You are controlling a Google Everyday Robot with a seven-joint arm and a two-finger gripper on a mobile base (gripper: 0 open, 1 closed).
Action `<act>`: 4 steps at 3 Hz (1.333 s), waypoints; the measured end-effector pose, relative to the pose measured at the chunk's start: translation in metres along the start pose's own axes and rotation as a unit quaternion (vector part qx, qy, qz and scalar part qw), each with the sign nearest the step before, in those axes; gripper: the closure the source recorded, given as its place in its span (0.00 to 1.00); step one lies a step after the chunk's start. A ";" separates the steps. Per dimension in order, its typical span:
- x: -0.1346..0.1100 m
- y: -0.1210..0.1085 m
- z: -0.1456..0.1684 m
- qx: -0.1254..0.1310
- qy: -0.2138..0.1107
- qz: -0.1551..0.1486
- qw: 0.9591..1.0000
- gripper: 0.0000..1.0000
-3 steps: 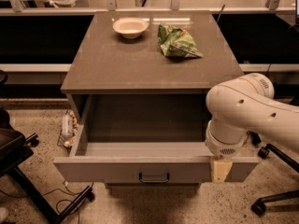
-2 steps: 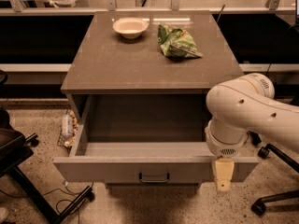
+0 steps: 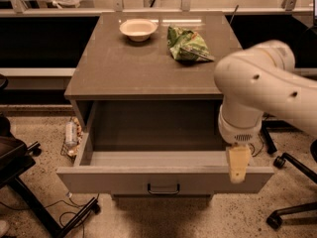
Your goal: Open top drawer
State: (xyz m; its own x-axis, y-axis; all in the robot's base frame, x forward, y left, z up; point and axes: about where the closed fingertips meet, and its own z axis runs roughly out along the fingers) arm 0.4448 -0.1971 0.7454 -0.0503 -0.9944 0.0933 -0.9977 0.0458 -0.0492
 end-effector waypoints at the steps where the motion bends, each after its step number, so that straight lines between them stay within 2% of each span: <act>1: 0.000 -0.023 -0.043 0.021 0.014 -0.019 0.999 0.47; 2: 0.007 -0.032 -0.047 0.045 -0.004 -0.020 0.999 0.70; 3: 0.020 -0.030 -0.024 0.065 -0.050 0.014 0.997 0.93; 4: 0.020 -0.041 -0.025 0.093 -0.066 0.023 0.993 1.00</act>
Offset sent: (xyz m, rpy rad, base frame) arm 0.0473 -0.0095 0.0555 0.0567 -0.1678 0.0587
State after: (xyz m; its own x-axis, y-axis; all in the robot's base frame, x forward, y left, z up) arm 0.4836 -0.2164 0.7742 -0.0773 -0.9960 -0.0446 -0.9683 0.0856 -0.2346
